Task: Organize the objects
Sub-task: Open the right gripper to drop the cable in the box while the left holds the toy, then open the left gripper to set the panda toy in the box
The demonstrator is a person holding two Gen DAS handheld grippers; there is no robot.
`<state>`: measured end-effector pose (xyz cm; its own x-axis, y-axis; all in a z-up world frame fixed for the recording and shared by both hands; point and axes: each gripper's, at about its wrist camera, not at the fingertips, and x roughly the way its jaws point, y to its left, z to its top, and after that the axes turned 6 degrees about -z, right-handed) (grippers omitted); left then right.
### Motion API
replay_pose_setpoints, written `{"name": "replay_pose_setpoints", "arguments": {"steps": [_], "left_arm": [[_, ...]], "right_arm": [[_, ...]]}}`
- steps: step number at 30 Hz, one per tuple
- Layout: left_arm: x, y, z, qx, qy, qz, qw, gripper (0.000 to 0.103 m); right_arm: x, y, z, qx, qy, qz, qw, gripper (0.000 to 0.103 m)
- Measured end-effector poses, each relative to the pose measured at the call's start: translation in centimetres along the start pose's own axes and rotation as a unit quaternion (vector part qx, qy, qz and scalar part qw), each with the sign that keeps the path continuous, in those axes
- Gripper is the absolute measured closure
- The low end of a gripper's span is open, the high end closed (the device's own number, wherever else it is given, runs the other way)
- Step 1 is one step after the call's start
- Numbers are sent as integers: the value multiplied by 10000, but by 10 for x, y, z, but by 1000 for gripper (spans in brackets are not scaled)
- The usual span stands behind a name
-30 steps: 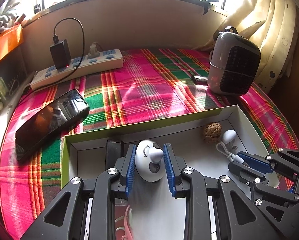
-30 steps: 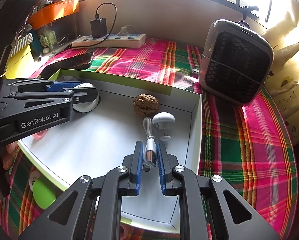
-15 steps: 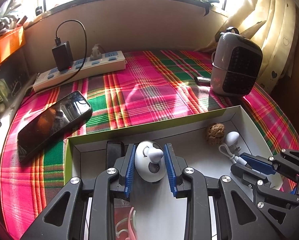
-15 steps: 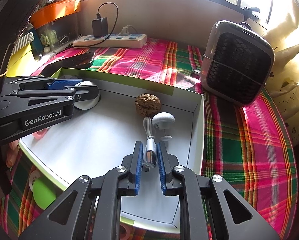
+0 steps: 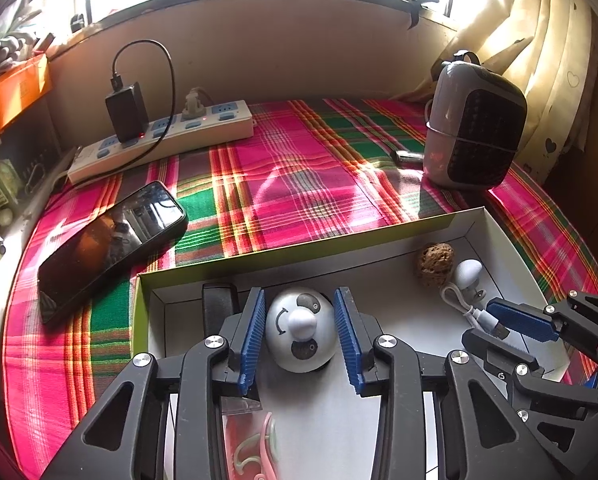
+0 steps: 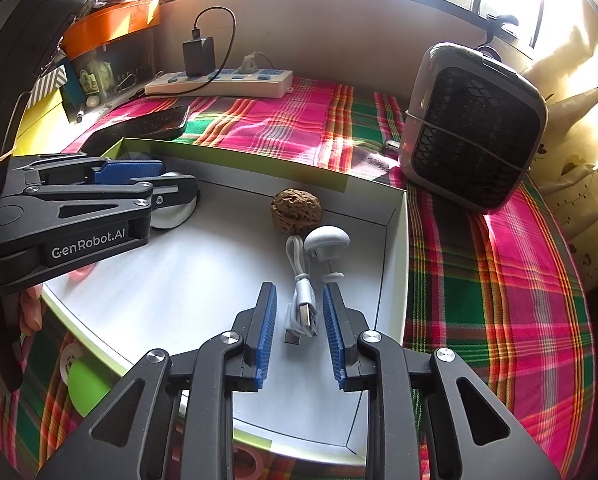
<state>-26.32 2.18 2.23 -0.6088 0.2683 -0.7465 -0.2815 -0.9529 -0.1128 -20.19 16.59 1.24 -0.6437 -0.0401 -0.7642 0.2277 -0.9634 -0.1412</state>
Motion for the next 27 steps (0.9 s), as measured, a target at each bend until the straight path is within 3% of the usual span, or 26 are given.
{"name": "replay_pose_setpoints", "arguments": {"steps": [9, 14, 27], "left_arm": [[-2, 2, -2, -48, 3, 32, 10000, 65], [-6, 2, -7, -40, 7, 48, 10000, 64], [-21, -2, -13, -10, -75, 48, 10000, 63]], "right_arm": [[-2, 1, -1, 42, -11, -12, 10000, 75], [-4, 3, -1, 46, -47, -4, 10000, 67], [-15, 0, -4, 202, -122, -26, 9997, 59]]}}
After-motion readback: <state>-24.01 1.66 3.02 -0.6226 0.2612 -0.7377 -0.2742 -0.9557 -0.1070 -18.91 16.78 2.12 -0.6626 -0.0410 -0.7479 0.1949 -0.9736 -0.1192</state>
